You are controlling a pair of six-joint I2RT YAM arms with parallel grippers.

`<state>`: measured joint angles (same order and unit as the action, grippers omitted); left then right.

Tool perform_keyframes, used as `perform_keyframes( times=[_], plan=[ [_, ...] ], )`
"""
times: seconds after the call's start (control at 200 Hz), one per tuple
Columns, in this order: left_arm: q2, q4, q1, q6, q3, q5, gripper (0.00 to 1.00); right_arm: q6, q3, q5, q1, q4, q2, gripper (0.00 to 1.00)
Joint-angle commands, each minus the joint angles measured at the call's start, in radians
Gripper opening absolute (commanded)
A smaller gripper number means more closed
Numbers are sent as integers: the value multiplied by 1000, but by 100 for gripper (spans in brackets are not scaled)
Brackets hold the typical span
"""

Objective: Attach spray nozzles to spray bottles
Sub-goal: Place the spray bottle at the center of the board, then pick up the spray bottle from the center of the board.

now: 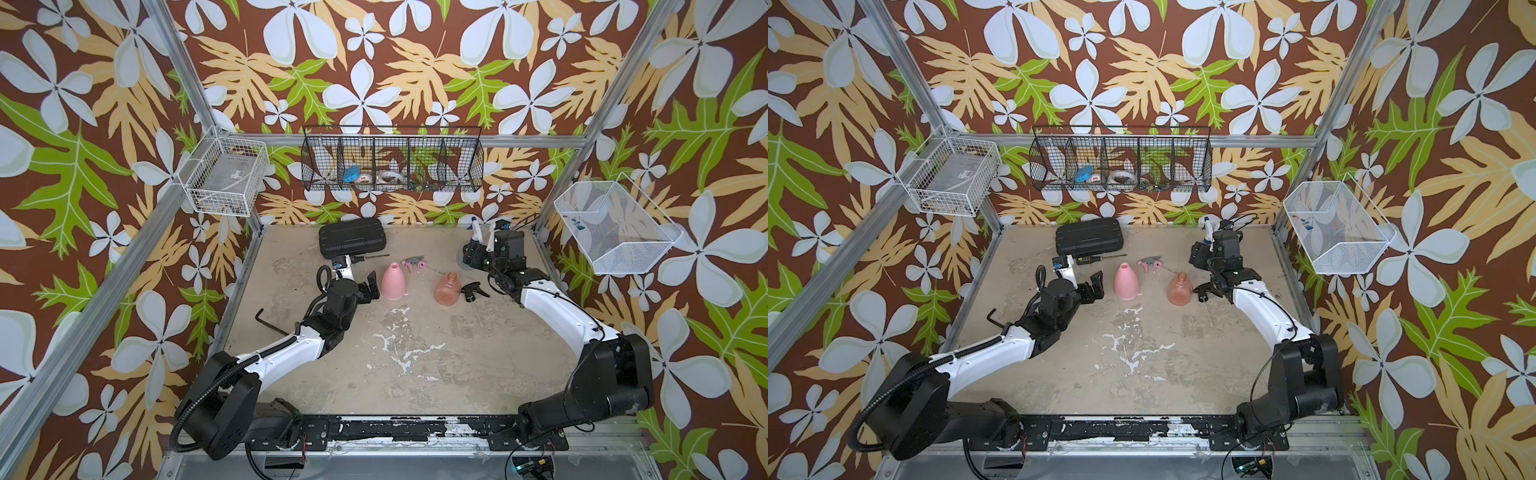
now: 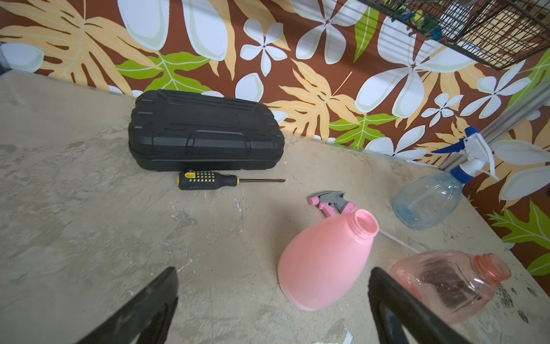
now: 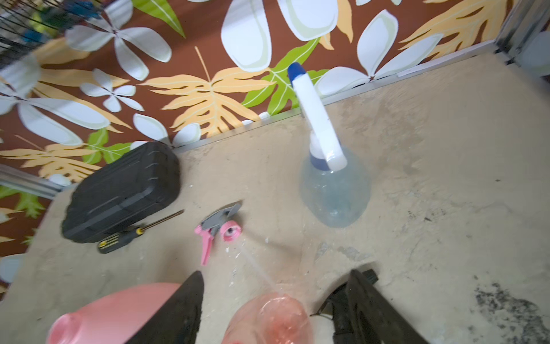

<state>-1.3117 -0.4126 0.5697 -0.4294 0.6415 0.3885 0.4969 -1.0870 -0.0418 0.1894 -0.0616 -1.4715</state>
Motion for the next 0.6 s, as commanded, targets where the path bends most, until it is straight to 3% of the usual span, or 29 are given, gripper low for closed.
perform_keyframes(
  times=[0.0,0.095,0.29,0.595],
  plan=[
    [21,80,-4,-26,-17,6,100,27,60,-109,18,-10,45,69],
    [22,85,-7,-22,-4,-20,100,-23,116,-109,66,55,55,66],
    [25,63,-8,32,46,-81,97,-103,159,123,184,153,11,64],
    [-4,-47,-8,-44,44,-200,92,-116,203,280,237,257,-18,65]
  ],
)
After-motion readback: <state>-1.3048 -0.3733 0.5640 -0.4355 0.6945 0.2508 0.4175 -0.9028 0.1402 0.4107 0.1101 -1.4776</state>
